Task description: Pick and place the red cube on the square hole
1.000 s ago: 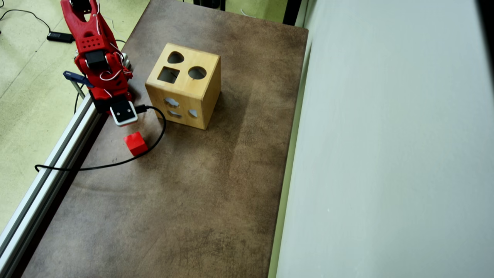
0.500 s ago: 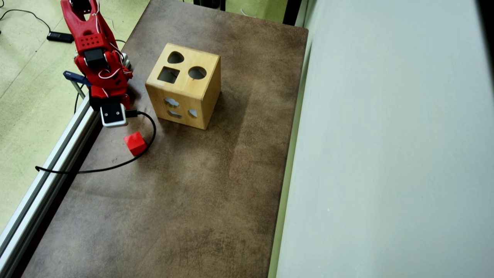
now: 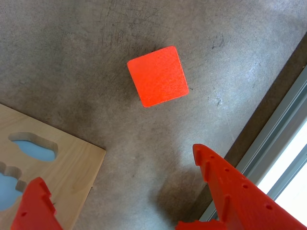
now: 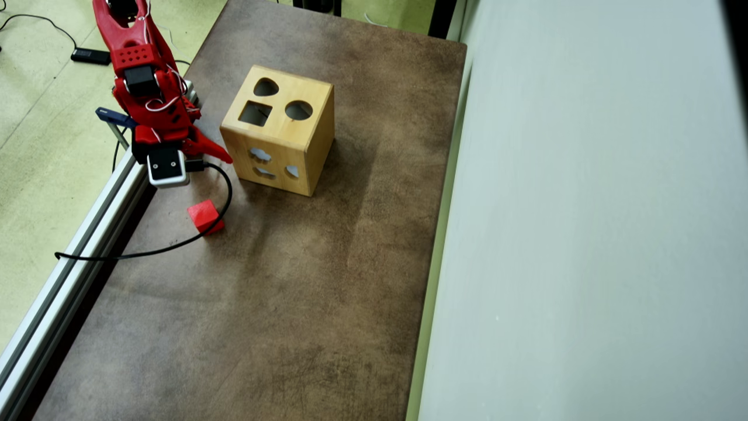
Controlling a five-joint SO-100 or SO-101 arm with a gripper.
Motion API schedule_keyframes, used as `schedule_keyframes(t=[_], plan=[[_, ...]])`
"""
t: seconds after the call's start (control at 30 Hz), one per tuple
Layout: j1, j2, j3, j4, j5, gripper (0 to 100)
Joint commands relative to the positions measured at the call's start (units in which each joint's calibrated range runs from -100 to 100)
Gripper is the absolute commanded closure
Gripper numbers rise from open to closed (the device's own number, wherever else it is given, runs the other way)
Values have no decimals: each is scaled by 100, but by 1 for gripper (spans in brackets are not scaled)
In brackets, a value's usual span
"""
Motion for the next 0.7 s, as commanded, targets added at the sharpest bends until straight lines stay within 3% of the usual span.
schedule_keyframes(t=[0.0,0.67], plan=[[27,-183,-309,-60,44,55],[302,-89,-228,-245,952,55]])
